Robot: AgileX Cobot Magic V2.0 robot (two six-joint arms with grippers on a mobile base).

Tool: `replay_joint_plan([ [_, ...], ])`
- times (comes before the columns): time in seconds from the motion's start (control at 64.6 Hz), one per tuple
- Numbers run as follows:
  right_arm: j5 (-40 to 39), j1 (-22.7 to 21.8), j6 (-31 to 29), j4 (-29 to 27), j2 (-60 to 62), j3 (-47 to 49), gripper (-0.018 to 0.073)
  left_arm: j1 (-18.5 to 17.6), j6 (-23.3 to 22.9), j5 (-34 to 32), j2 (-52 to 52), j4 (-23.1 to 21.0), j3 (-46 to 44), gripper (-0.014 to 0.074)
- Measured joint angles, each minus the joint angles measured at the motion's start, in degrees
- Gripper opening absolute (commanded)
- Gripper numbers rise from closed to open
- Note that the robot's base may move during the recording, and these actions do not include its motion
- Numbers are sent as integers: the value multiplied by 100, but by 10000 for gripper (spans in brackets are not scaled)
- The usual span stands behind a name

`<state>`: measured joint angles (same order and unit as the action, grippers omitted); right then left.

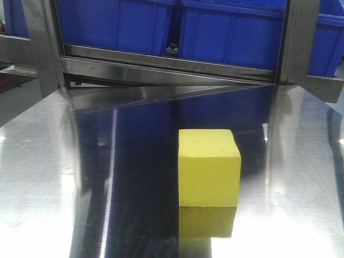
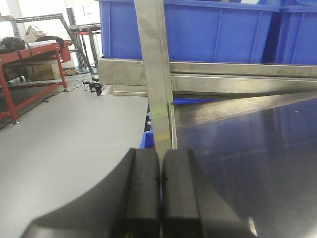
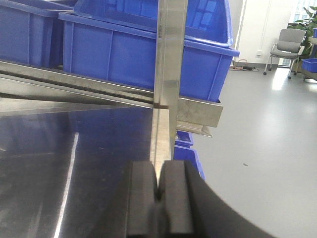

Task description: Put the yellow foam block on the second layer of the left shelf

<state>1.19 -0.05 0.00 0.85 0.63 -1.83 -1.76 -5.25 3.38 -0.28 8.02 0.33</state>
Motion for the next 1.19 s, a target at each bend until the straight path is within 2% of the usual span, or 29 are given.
replay_joint_plan([
  [0.604,0,0,0,0,0,0,57,0,0,0,0,0,0,137],
  [0.852,-390,0,0,0,0,0,57,0,0,0,0,0,0,137],
  [1.193,716,0,0,0,-452,1008,57,0,0,0,0,0,0,137],
])
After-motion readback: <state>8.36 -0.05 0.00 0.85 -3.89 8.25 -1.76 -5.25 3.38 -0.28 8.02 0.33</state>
